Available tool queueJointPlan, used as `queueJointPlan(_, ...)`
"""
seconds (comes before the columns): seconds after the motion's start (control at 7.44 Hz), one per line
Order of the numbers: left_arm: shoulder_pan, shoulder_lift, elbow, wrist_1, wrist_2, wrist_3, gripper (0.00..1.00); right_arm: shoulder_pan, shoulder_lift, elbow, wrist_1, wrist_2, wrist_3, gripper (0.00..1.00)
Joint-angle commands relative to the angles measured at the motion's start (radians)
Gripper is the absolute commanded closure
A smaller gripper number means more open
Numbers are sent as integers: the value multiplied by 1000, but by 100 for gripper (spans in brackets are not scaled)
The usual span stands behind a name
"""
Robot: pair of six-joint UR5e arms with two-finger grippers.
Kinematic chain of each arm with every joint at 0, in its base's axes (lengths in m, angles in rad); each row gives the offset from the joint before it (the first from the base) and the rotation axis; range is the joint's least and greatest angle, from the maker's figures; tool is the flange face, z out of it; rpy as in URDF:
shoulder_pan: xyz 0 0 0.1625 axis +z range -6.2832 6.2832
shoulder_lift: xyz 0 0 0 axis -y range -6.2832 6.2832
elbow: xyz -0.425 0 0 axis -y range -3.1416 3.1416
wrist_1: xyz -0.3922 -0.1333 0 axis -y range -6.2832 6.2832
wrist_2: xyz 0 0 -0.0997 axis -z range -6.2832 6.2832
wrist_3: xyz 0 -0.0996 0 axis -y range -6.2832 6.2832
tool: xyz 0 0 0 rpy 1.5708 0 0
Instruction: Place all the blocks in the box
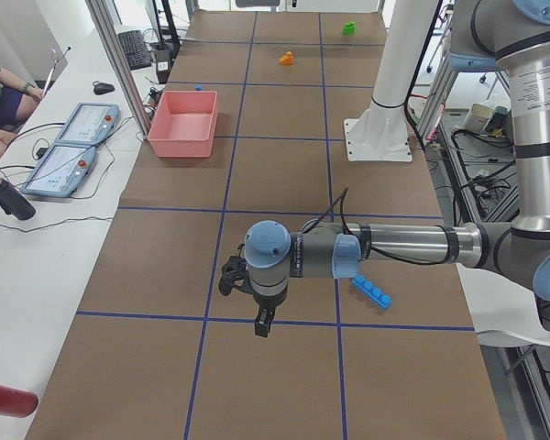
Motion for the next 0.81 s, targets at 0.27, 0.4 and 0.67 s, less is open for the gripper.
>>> queueJointPlan(0.27,0,1,-3,-3,-2,2,0,0,1,0,0,0,0,0)
queueJointPlan(0.4,-2,4,-18,-8,-5,3,0,0,2,2,0,2,2,0)
queueJointPlan(0.67,0,1,-20,-12,-3,3,0,-5,2,2,26,5,15,0)
